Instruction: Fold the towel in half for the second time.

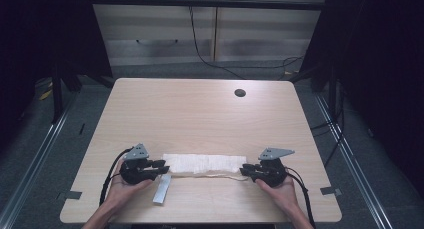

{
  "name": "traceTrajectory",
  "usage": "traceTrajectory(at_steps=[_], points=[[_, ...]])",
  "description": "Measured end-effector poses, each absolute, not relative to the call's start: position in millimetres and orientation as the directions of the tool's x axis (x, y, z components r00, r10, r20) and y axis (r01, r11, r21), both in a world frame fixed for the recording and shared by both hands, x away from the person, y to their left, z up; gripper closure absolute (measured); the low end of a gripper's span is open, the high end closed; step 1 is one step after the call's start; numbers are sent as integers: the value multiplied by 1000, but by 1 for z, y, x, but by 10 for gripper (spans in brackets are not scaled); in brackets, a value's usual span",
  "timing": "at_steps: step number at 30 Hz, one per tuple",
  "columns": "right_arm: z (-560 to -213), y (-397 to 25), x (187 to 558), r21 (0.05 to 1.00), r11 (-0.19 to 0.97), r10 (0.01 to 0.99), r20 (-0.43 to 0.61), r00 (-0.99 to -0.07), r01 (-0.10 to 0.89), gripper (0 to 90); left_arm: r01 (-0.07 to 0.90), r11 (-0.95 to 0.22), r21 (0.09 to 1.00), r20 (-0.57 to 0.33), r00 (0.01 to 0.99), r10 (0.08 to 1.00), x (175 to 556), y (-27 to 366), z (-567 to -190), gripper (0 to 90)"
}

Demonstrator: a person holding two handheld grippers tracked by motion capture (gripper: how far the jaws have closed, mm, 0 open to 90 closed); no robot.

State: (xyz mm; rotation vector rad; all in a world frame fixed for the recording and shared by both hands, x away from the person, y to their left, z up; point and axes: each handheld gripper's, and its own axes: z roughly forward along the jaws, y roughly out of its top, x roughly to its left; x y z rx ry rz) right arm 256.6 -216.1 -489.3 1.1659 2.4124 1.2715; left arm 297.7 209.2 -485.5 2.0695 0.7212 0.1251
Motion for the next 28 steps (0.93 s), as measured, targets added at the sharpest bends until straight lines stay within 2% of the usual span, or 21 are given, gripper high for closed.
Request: traceTrajectory(at_steps=[5, 9, 15, 19, 24, 28], points=[[-472, -230, 250, 809, 231, 705, 243, -666, 540, 714, 477, -340, 810, -215, 782, 585, 295, 226, -468, 542], [-463, -246, 244, 826, 188, 739, 237, -630, 531, 640, 506, -313, 803, -224, 745, 628, 291, 243, -464, 475], [-465, -268, 236, 822, 170, 787, 219, -577, 544, 522, 538, -309, 784, -193, 684, 703, 288, 263, -472, 395], [-467, -281, 235, 835, 132, 818, 213, -535, 534, 475, 548, -283, 787, -220, 678, 702, 287, 272, -467, 360], [-462, -292, 232, 855, 76, 843, 219, -491, 513, 422, 521, -284, 805, -191, 680, 707, 286, 277, -469, 332], [-466, -300, 229, 846, 87, 859, 204, -470, 526, 390, 550, -271, 790, -207, 655, 727, 289, 279, -479, 255]])
